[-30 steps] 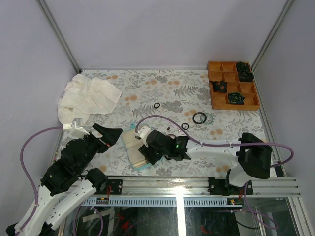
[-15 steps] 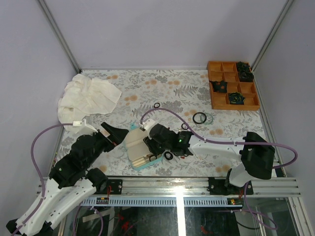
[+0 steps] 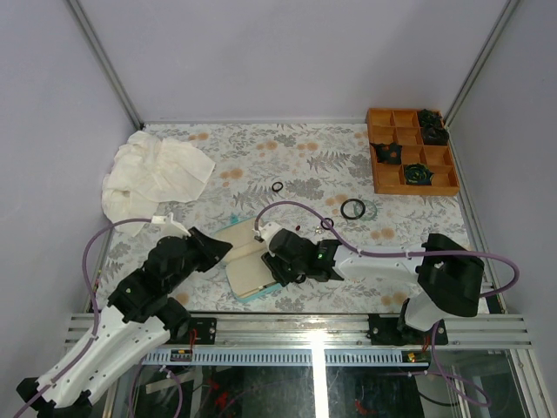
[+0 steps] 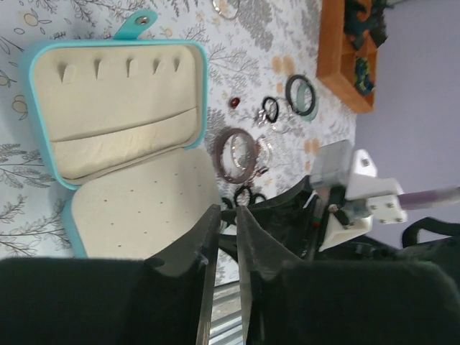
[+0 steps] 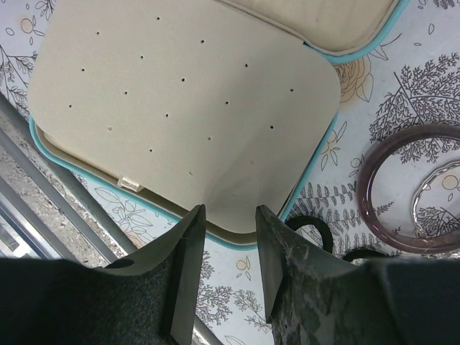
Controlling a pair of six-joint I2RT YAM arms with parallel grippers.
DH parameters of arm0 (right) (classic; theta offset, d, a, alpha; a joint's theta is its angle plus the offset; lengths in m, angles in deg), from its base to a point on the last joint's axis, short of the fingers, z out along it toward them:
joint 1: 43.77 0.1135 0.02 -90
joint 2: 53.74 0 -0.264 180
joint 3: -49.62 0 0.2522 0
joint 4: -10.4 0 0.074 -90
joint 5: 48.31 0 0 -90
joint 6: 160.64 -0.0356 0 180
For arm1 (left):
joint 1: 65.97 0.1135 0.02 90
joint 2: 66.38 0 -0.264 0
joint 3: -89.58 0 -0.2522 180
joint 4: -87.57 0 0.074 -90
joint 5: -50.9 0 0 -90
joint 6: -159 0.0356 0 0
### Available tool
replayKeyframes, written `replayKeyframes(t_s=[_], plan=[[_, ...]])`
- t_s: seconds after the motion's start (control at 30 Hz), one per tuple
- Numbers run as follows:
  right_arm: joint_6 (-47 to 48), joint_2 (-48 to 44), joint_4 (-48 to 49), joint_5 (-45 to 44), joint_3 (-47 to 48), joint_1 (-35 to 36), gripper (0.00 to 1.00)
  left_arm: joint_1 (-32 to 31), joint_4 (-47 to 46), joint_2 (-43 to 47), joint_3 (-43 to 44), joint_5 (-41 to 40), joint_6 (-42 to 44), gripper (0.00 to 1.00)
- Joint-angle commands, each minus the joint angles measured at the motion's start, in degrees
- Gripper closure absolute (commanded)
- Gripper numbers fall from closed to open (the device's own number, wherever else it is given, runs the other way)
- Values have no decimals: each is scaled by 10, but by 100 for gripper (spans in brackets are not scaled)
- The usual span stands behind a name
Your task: Organize the mixed jewelry
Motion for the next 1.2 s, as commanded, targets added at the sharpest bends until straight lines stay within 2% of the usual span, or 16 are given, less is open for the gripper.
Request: replayKeyframes(t_s=[0.0, 0.07, 0.67, 0.97, 1.17], plan=[[-12, 6, 13, -3, -2, -2, 59, 3, -55, 4, -33, 35, -24, 95], [-13, 10, 14, -3, -1, -2, 59, 3, -61, 9, -51, 42, -34, 100], [-35, 1, 11, -32, 9, -8, 59, -15, -68, -30, -104, 57, -52, 100], [-33, -13, 9, -28, 17, -9, 57, -41, -126, -93, -131, 56, -60, 100], [-32, -48, -12, -41, 19, -9, 50, -49, -160, -133, -144, 49, -59, 100]])
